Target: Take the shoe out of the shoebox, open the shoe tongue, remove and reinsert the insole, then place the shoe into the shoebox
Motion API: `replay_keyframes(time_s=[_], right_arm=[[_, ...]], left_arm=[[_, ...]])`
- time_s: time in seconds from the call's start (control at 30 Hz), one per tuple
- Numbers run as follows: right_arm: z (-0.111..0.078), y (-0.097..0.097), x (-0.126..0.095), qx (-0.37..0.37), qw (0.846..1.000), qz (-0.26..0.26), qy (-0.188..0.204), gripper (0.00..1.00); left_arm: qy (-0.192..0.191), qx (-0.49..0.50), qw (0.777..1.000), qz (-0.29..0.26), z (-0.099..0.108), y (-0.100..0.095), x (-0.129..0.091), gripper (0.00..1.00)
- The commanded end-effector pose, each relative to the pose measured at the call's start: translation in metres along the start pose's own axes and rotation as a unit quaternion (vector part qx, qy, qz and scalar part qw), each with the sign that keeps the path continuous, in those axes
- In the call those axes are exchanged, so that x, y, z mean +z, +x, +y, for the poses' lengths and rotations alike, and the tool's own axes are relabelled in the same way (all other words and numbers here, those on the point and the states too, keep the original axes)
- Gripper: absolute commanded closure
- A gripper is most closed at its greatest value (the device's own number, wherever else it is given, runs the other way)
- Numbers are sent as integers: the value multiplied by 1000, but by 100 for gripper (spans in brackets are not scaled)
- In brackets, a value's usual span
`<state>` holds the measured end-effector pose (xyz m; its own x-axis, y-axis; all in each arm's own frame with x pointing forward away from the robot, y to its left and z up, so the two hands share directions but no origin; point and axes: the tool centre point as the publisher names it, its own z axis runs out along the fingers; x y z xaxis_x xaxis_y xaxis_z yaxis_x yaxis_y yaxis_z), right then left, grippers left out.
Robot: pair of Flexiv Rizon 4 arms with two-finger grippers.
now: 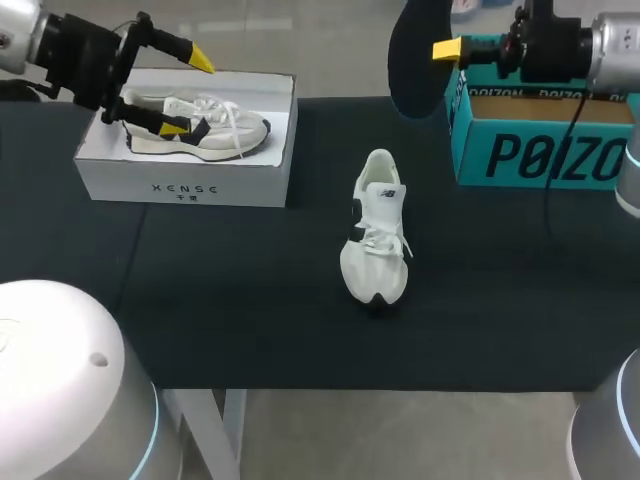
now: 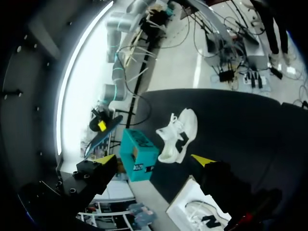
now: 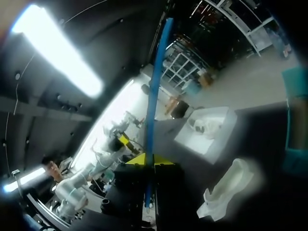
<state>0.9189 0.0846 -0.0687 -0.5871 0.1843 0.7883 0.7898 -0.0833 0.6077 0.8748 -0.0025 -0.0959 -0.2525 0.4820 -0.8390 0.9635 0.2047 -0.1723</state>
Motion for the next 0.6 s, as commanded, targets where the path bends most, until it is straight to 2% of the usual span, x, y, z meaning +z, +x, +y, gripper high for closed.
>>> replay_keyframes(time_s=[0.03, 0.3, 0.37, 0.6], right_arm=[[-1, 0, 0, 0, 1000, -1, 4, 100], [-4, 2, 0, -1, 1000, -4, 8, 100], [-4, 2, 0, -2, 1000, -4, 8, 100], [-4, 2, 1, -6, 1000, -8, 7, 100]], left_arm=[[-1, -4, 1000, 1, 12, -1, 7, 0], [-33, -25, 999, -4, 37, 1, 16, 0], [-38, -43, 998, -22, 39, 0, 18, 0], [-38, -43, 998, -22, 39, 0, 18, 0]])
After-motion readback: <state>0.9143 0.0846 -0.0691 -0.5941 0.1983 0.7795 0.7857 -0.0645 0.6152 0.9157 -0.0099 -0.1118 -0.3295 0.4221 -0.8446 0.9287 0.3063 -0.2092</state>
